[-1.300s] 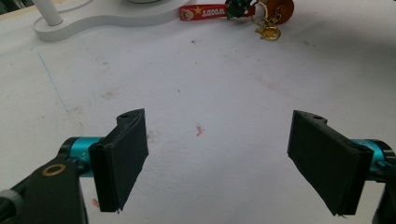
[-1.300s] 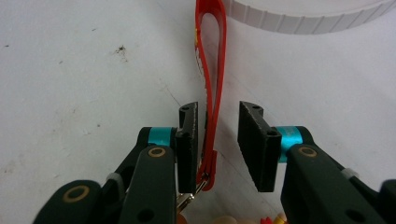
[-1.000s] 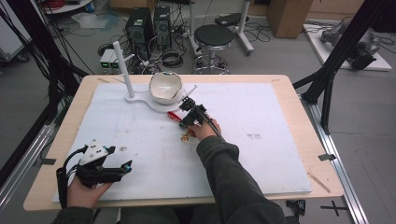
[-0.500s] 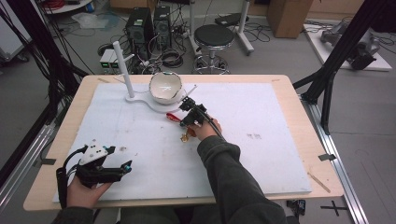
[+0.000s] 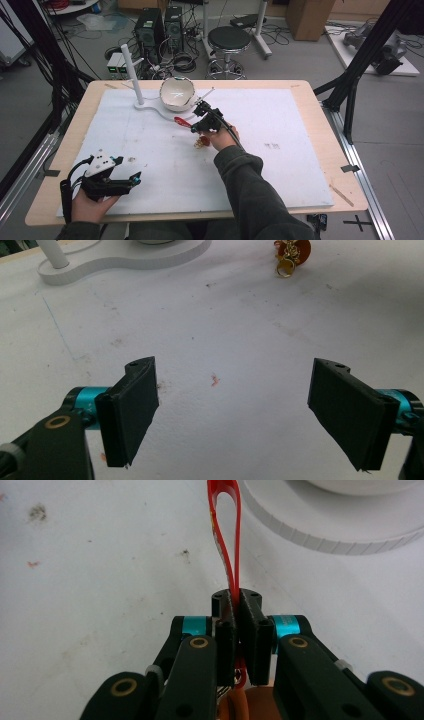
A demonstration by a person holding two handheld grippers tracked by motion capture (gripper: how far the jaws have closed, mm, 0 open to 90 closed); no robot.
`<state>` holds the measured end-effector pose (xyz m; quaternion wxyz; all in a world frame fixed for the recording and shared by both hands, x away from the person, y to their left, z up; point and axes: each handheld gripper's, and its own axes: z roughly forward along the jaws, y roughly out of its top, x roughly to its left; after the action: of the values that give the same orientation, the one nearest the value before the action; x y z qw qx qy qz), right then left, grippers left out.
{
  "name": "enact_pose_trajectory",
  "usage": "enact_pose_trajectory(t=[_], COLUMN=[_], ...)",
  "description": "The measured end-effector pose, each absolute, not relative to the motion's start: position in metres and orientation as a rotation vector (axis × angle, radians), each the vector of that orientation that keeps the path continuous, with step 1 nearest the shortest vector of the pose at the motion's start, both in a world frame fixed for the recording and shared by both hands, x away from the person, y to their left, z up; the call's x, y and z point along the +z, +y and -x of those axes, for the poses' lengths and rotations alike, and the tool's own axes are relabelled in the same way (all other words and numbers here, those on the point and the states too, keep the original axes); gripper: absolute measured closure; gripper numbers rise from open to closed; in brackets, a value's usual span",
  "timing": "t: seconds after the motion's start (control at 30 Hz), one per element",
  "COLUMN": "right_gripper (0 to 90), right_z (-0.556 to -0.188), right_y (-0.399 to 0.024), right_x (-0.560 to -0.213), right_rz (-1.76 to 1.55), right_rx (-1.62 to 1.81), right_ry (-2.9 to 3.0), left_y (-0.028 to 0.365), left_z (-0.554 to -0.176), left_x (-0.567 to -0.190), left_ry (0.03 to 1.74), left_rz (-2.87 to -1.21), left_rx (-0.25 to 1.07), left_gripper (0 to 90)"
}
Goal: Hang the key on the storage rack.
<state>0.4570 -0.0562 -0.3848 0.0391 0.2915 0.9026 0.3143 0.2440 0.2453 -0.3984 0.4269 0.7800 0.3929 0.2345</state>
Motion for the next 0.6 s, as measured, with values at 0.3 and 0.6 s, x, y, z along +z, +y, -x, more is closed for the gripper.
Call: enact_pose_trajectory(t=[0.3,0.6], right_gripper=[85.6,85.6], right_z=[-0.450,-0.448], right_y=[-0.061,-0.062], right_x=[-0.371,-0.363], right_rz=[-0.844,-0.829], right_rx=[1.028,1.068], right_ry=[2.743,2.728], left_y=[0.245,0.245], left_z=[-0.244,-0.244], left_x=[-0.398,-0.398], left_ry=[0.981,0.981], left_rz=[-1.944,-1.946], left_rx=[0.590,0.586], left_gripper=[20.5,20.5])
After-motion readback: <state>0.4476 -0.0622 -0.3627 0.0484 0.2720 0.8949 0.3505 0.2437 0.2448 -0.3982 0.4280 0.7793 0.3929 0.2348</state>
